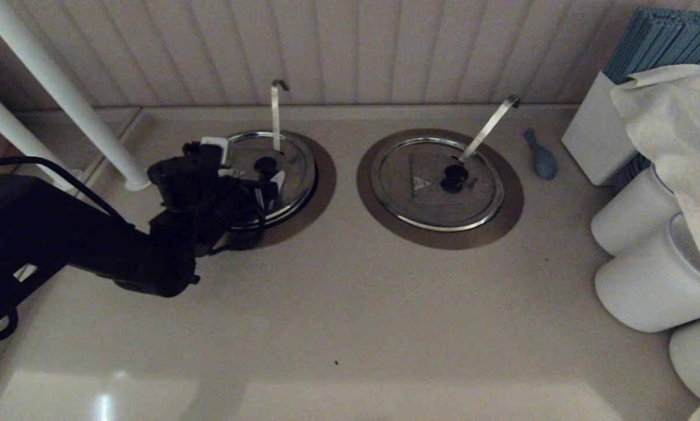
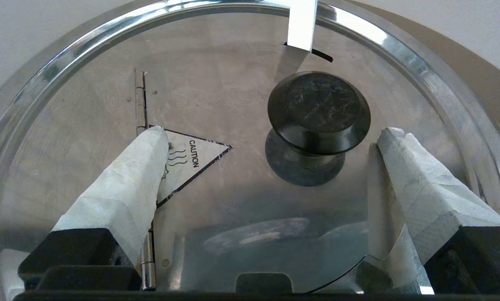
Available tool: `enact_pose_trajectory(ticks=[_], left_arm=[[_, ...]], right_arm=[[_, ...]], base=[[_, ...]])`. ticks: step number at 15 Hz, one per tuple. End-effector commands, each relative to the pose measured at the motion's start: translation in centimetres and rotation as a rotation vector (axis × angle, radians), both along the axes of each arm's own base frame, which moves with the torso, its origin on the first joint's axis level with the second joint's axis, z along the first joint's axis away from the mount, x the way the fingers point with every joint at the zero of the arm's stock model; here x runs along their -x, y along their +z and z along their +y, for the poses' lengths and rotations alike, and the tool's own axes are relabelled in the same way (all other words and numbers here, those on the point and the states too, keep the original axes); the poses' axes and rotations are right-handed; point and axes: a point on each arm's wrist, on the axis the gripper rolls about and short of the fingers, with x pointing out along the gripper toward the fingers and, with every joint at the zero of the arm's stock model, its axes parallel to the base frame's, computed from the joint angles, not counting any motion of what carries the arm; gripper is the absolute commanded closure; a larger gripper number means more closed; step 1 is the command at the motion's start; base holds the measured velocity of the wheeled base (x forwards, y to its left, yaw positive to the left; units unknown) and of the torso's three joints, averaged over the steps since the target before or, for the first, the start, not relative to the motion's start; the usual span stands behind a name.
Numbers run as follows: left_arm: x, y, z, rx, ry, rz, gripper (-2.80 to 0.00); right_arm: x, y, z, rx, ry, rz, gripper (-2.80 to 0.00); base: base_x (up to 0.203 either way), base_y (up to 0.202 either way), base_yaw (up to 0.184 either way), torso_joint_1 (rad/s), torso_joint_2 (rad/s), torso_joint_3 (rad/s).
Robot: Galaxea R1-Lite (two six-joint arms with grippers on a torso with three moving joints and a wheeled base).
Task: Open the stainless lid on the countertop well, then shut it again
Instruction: Open the lid
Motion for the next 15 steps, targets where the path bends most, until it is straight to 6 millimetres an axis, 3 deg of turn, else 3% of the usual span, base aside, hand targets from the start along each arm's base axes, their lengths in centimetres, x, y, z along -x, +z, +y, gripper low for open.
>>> enact_pose_trajectory(ticks=[1,10,15], left_arm=[[-0.06,-0.33,-0.33,0.000,-0.008,0.003,-2.80],[0.02,-1.05,-1.30,0.001,-0.031,0.023,-2.80],[0.00,-0.59,-0.43,-0.026,-0.008,0.017,-2.80]], right_arm=[[0.00,0.01,0.00,0.000,0.000,-0.001,0.00],[-0.01,0.01,0.00,0.000,0.000,0.001,0.00],[0.00,0.01,0.00,0.000,0.000,0.000,0.00]], base=[[0.000,0.000,0.000,0.000,0.00,0.000],[0.000,0.000,0.000,0.000,0.00,0.000],[0.000,0.000,0.000,0.000,0.00,0.000]])
